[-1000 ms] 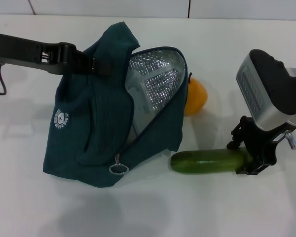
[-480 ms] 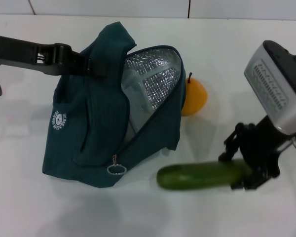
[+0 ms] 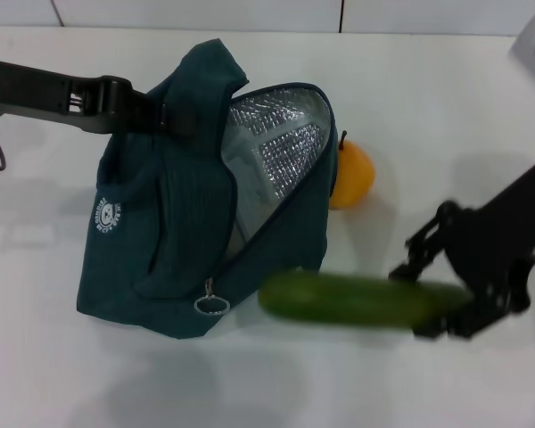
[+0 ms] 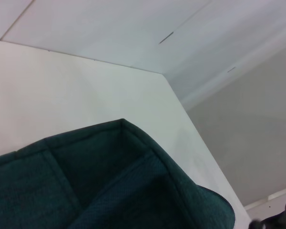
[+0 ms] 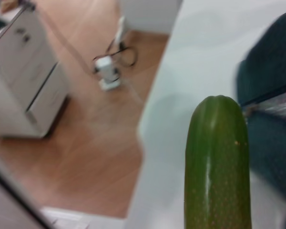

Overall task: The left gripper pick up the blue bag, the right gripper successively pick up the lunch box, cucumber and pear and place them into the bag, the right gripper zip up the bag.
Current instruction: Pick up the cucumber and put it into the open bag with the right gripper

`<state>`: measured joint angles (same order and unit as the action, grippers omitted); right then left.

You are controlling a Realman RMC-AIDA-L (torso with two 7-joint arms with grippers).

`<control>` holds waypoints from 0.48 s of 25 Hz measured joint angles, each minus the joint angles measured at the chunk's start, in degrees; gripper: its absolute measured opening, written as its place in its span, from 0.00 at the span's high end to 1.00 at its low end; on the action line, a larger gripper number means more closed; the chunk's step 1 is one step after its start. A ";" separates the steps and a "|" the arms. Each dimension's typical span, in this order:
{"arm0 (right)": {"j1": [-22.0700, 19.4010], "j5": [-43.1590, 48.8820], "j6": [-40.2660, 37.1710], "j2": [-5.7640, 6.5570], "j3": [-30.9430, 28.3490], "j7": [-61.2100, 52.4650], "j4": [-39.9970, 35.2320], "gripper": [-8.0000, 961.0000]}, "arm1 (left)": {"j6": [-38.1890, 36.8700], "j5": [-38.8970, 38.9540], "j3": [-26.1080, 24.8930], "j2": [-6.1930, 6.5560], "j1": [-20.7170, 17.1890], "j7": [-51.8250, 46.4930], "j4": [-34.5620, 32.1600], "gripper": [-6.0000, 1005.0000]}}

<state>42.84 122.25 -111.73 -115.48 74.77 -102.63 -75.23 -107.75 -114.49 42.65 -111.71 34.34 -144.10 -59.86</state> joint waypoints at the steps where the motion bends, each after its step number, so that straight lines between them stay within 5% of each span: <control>1: 0.50 0.01 -0.44 0.13 -1.60 -0.99 -0.14 0.41 | -0.01 -0.01 0.06 -0.04 0.01 0.06 0.01 0.96; 7: 5.73 3.00 -0.55 1.92 -4.77 -9.18 -0.22 0.41 | -0.15 -0.01 0.15 -0.16 0.03 0.19 0.08 0.95; 12: 12.31 9.73 -0.38 1.54 -4.68 -12.86 1.27 0.41 | -0.18 0.10 0.16 -0.17 0.11 0.26 0.09 0.95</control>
<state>55.15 131.99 -112.11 -113.94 70.10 -115.49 -73.96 -107.93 -114.39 42.80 -111.88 34.44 -143.83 -59.76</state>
